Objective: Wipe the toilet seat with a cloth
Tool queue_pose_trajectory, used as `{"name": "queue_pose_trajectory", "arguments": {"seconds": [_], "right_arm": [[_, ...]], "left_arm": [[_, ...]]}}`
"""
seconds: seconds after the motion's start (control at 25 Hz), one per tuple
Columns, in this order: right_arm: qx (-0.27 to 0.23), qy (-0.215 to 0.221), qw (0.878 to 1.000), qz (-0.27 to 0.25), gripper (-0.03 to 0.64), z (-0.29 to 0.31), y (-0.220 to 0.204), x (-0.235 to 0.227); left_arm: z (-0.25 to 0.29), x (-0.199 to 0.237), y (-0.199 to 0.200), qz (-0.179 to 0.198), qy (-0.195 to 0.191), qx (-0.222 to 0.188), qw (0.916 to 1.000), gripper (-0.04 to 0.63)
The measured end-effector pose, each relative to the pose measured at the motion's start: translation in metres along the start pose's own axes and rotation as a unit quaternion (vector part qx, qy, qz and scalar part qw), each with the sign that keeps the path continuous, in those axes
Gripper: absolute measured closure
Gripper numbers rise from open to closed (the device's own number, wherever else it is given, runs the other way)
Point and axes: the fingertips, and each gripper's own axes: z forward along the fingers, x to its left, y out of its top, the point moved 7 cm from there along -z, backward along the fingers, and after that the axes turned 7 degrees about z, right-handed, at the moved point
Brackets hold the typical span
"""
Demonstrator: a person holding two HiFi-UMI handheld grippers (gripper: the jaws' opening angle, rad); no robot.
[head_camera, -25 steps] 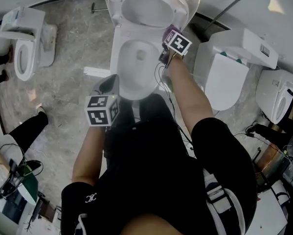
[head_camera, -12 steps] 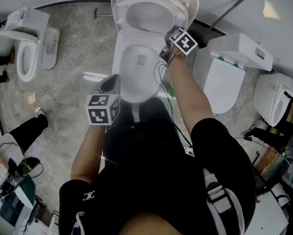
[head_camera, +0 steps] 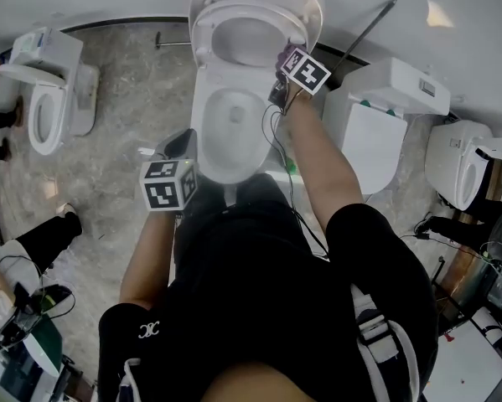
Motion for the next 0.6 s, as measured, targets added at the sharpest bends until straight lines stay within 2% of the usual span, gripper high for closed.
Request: {"name": "queue_pose_trajectory", "arguments": {"seconds": [0.12, 0.28, 0.6], "right_arm": [[0.003, -0.001, 1.0, -0.013, 0.498, -0.013, 0.003, 0.006], [-0.016, 0.016, 0.999, -0.025, 0.497, -0.03, 0.011, 0.021], [-0.039, 0.016, 0.999, -0.002, 0.497, -0.038, 0.034, 0.043]], "left_arm": [[-0.007, 0.003, 0.01, -0.009, 0.001, -0.018, 0.9998, 0.586], [-0.015, 0.004, 0.021, 0.0, 0.001, -0.031, 0.9995, 0.586], [-0.027, 0.017, 0.028, -0.001, -0.001, -0.038, 0.9993, 0.586]]}}
